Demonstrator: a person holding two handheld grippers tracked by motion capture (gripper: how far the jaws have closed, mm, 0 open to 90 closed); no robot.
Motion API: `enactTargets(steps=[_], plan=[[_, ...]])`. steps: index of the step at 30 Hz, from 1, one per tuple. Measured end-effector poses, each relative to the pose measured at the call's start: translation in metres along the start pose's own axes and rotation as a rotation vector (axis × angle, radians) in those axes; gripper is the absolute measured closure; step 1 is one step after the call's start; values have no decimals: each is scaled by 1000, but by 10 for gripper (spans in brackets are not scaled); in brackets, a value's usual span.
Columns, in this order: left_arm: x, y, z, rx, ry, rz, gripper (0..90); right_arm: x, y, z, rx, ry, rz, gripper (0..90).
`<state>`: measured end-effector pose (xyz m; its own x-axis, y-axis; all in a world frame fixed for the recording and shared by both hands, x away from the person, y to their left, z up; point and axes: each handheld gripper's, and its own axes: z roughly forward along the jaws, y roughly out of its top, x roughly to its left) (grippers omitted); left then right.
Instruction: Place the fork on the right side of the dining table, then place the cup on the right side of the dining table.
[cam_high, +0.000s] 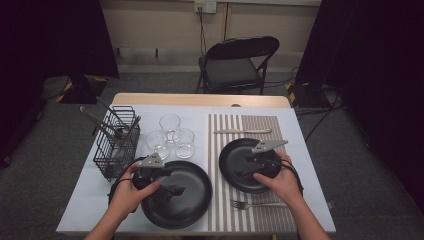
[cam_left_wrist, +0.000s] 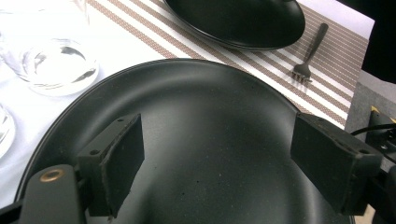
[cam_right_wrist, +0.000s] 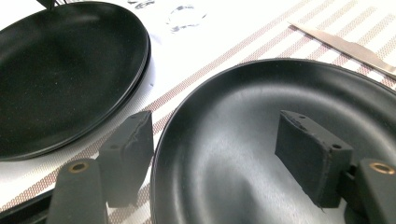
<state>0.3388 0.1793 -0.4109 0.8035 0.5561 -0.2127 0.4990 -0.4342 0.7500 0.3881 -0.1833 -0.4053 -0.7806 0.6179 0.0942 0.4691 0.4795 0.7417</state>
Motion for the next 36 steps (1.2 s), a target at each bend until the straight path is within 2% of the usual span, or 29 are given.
enactTargets(steps=[11, 15, 21, 26, 30, 36], plan=[[0, -4, -5, 0, 13, -1, 172, -1, 15, 11, 6, 9, -7, 271], [0, -5, -5, -1, 8, -14, 172, -2, 21, 16, 7, 12, -9, 271], [-1, -7, -4, -2, 2, -9, 172, -4, 27, 23, 8, 21, 14, 269], [0, -8, -4, -2, 3, -7, 172, -4, 30, 26, 8, 19, 14, 269], [-1, -8, -3, -6, 3, 10, 172, -6, 35, 28, 4, 14, 15, 268], [-3, -10, -1, 3, -9, 1, 172, -6, 37, 29, 9, 16, 10, 267]])
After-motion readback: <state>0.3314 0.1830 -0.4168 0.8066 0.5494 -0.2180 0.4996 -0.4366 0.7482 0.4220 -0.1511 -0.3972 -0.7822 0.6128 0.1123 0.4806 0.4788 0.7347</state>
